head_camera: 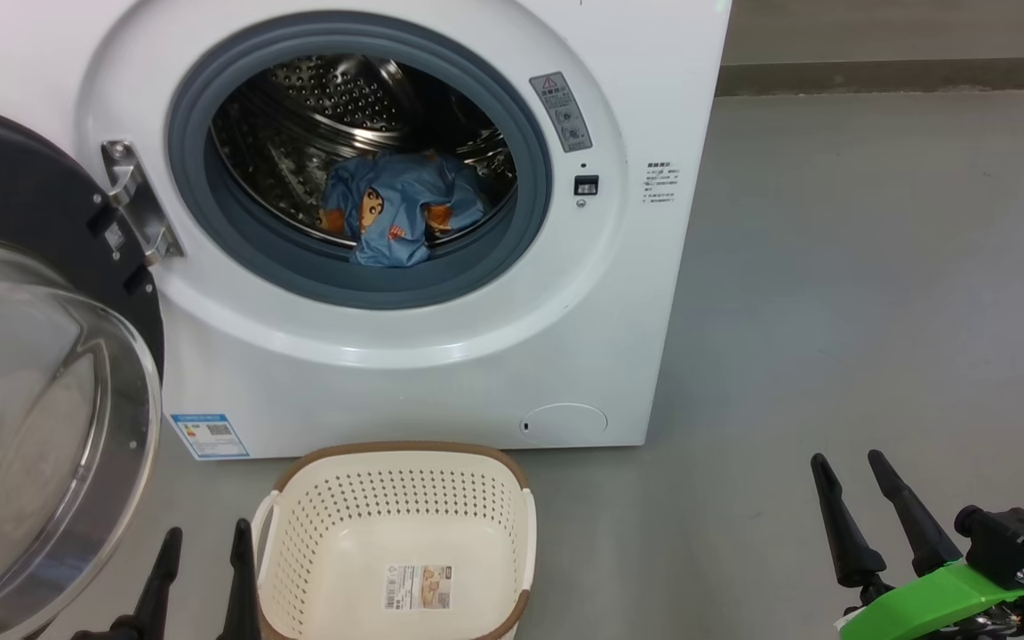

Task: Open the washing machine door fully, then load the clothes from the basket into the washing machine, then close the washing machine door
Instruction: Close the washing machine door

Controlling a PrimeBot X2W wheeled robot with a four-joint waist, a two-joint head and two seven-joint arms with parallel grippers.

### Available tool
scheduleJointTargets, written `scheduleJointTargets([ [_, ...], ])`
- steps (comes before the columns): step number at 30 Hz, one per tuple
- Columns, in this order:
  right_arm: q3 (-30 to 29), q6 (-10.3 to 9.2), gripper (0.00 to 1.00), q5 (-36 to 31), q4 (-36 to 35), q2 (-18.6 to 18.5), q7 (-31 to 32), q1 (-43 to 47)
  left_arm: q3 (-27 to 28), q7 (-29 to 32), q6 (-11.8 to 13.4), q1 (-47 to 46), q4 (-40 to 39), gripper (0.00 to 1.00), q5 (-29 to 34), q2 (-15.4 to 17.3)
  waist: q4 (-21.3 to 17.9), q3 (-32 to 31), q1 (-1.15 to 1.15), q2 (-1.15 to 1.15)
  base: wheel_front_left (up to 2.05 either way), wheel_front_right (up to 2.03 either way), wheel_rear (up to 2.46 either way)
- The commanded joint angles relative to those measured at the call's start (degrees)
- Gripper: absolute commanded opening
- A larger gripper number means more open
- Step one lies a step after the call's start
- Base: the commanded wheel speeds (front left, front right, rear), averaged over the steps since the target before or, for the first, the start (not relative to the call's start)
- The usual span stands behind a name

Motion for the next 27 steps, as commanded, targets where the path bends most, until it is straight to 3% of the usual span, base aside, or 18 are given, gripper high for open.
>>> scheduleJointTargets([
  [1,1.02,0.52,1.00,0.39,-1.30,-0.89,-0.26,-1.14,2.08,-0.70,-0.28,-1.48,-1.37,1.00,0.37,0.25,0.05,0.01,0.00,0.00,-0.43,0.43,0.00],
  [27,1.34,0.52,1.00,0.24,-1.29,-0.86,-0.26,-0.49,1.85,-0.70,-1.02,-1.82,0.28,1.00,0.67,0.36,1.59,-0.58,0.00,0.00,-0.01,0.01,0.00],
])
